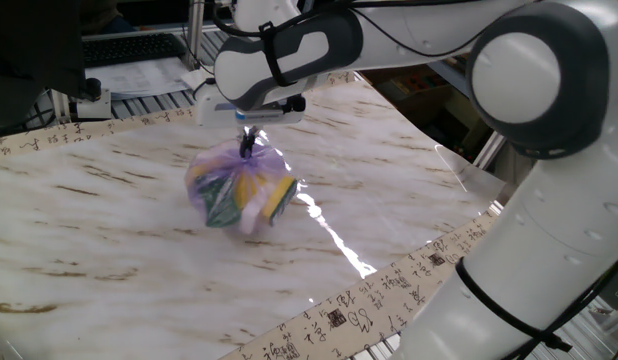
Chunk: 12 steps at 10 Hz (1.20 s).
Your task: Pick up a bag of things
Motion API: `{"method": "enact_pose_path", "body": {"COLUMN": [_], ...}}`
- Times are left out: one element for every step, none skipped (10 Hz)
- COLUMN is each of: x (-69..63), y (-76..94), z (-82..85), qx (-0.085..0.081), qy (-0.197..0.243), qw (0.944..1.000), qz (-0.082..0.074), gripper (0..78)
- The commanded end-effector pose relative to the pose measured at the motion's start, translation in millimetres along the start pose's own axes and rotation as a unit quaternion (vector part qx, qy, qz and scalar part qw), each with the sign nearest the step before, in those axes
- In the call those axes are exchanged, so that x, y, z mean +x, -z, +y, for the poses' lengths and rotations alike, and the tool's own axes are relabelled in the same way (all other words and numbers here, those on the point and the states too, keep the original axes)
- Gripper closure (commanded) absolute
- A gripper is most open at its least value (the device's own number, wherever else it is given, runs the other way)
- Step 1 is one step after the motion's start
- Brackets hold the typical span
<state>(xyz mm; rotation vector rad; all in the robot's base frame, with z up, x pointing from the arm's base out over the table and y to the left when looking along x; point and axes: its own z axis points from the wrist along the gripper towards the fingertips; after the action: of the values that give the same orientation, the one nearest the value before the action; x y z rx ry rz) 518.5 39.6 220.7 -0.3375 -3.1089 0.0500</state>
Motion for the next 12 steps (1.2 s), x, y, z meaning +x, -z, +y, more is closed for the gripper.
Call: {"method": "enact_pose_path", "body": {"x": [-4.4,-5.6,-6.7,-8.0,-8.0,-10.2,-10.7,-10.7,-10.7,-10.8,-10.8,-10.8], "y": [-1.2,-2.4,-3.5,-4.7,-4.7,-7.5,-8.2,-8.2,-8.2,-8.3,-8.3,-8.3], "z": [-5.3,-7.0,-8.7,-10.5,-10.5,-13.8,-14.2,-14.2,-14.2,-14.1,-14.1,-14.1], "qx": [-0.003,-0.008,-0.008,-0.008,-0.008,-0.007,-0.006,-0.003,-0.002,-0.003,-0.003,-0.003], "qy": [0.006,0.010,0.020,0.030,0.030,0.043,0.042,0.029,0.015,0.021,0.021,0.021], "qw": [1.0000,0.9999,0.9998,0.9995,0.9995,0.9990,0.9991,0.9996,0.9999,0.9998,0.9998,0.9998], "qz": [-0.001,0.000,0.000,-0.001,-0.001,0.000,0.000,0.001,0.003,0.003,0.003,0.003], "gripper": [76.3,76.3,76.3,76.3,76.3,76.3,76.3,76.3,76.3,0.1,0.1,0.1]}}
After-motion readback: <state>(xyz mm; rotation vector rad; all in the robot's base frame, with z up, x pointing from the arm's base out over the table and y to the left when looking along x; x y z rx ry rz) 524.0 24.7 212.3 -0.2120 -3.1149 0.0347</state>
